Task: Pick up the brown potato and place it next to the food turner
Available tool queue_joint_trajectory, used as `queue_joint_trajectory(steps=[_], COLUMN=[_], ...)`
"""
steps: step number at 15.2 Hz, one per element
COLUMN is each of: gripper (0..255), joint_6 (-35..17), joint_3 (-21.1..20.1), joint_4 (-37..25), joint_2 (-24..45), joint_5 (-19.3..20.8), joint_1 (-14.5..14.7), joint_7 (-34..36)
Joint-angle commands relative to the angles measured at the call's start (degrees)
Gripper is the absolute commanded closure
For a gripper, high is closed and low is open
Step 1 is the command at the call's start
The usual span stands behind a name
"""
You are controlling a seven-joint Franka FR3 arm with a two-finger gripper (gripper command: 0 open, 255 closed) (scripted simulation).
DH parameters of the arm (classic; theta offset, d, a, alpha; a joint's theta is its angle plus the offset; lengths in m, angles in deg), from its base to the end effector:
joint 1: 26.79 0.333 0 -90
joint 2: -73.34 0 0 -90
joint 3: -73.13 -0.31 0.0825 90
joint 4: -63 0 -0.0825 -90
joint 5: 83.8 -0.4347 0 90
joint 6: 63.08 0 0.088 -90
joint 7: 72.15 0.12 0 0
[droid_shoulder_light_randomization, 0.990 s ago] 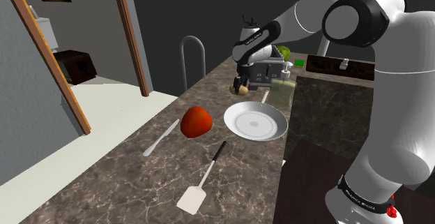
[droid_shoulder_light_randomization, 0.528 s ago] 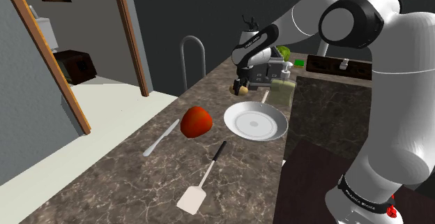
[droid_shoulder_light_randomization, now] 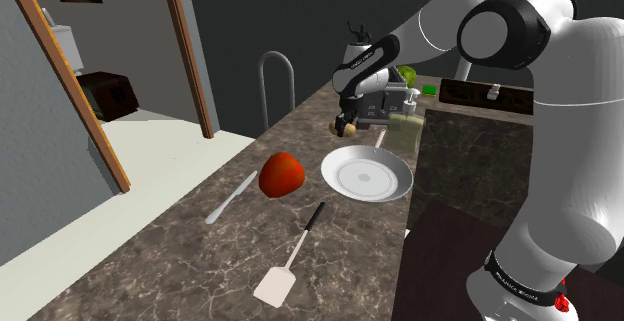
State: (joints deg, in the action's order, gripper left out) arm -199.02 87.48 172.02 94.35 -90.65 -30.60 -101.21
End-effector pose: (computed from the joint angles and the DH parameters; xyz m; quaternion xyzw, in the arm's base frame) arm 0.6435 -0.2028 0.2733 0.9962 0.0650 0.0535 0.0234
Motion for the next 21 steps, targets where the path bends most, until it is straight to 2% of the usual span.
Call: queue_joint_trajectory(steps=[1, 4, 21], gripper=[255, 255, 255], joint_6=[0.00, -0.01, 11.16], joint_3=[0.00, 0.00, 0.97], joint_4=[0.00, -0.01, -5.34], joint_2=[0.00, 0.00, -6.04], joint_5=[0.00, 0.00, 2.39], joint_1=[0.00, 0.00, 0.68], joint_7=[0.00, 0.00, 1.54])
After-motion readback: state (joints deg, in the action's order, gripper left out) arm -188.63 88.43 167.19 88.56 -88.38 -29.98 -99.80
